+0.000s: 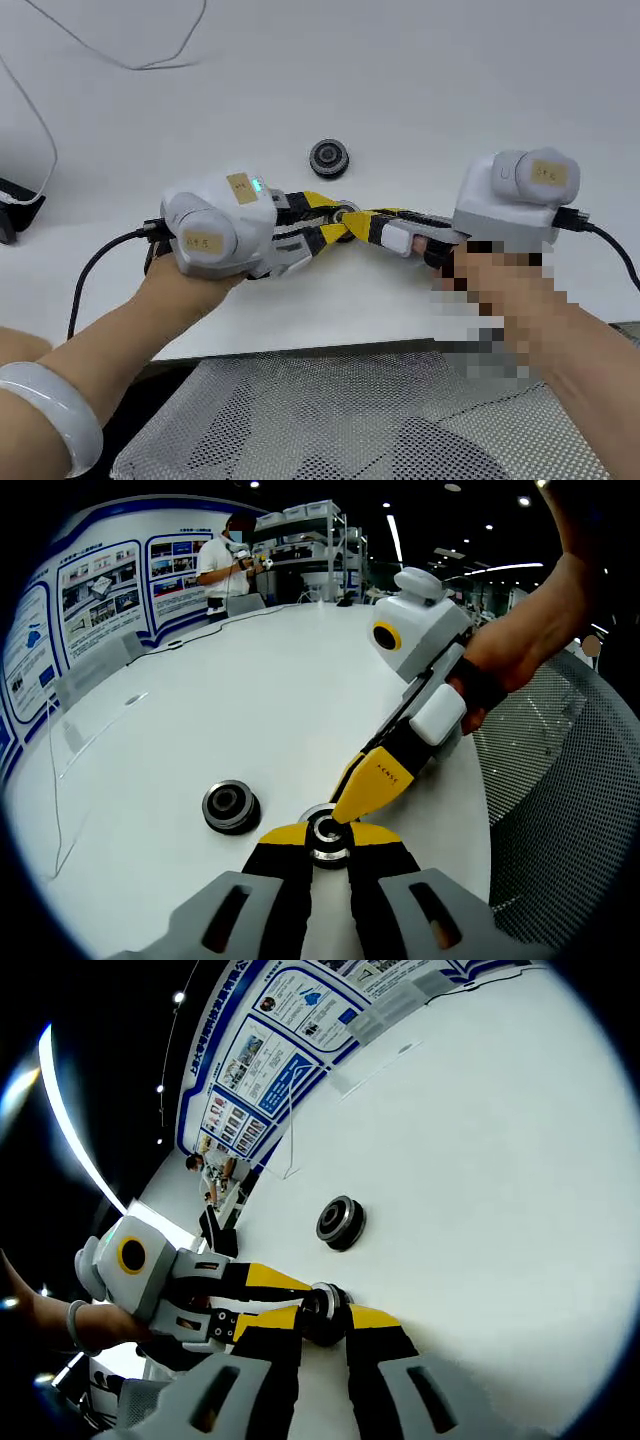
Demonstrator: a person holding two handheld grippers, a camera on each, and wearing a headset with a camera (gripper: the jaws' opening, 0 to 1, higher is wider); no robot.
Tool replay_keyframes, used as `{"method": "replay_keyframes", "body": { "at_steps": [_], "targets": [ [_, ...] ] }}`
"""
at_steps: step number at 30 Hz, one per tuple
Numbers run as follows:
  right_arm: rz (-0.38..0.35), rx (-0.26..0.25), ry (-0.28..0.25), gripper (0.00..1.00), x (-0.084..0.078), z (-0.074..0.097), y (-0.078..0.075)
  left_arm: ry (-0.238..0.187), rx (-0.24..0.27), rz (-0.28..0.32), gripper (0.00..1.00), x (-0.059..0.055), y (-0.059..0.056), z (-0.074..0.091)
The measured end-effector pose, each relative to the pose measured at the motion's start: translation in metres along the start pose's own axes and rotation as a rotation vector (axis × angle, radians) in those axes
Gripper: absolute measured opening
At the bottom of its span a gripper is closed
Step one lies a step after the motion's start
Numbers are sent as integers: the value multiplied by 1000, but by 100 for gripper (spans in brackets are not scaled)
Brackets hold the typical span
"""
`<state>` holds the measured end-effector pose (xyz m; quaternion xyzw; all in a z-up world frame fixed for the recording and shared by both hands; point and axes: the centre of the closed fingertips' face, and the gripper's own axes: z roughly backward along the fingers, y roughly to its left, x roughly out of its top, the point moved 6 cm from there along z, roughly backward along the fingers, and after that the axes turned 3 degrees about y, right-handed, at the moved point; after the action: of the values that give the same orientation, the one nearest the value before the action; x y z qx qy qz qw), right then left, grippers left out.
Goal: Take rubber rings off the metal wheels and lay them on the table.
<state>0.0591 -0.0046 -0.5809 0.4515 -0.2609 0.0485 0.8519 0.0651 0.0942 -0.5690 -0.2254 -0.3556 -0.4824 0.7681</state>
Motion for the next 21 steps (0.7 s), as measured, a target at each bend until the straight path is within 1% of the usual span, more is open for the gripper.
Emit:
{"method": "replay_keyframes", "body": {
  "at_steps": [8, 12, 13, 15, 16, 17, 18, 21],
  "targets": [
    [-9, 8, 9, 17, -2, 4, 0, -3, 0, 3, 12, 0, -1, 0],
    [-26, 14, 11, 16, -4, 4, -2, -5, -1, 4, 12, 0, -1, 0],
    [-36, 14, 10, 15, -4, 3, -3, -6, -2, 5, 12, 0, -1, 0],
    [-78, 41, -3, 16, -3, 1, -3, -6, -2, 6, 12, 0, -1, 0],
    [-139, 53, -10, 16, -4, 0, -5, -7, -2, 6, 12, 0, -1, 0],
    [-155, 66, -10, 16, -3, 0, -5, -7, -2, 7, 12, 0, -1, 0],
    [-148, 66, -8, 16, -3, 1, -6, -8, -3, 7, 12, 0, -1, -1],
    [-122, 58, -7, 16, -4, 5, -2, -6, -3, 5, 12, 0, -1, -1]
  ]
}}
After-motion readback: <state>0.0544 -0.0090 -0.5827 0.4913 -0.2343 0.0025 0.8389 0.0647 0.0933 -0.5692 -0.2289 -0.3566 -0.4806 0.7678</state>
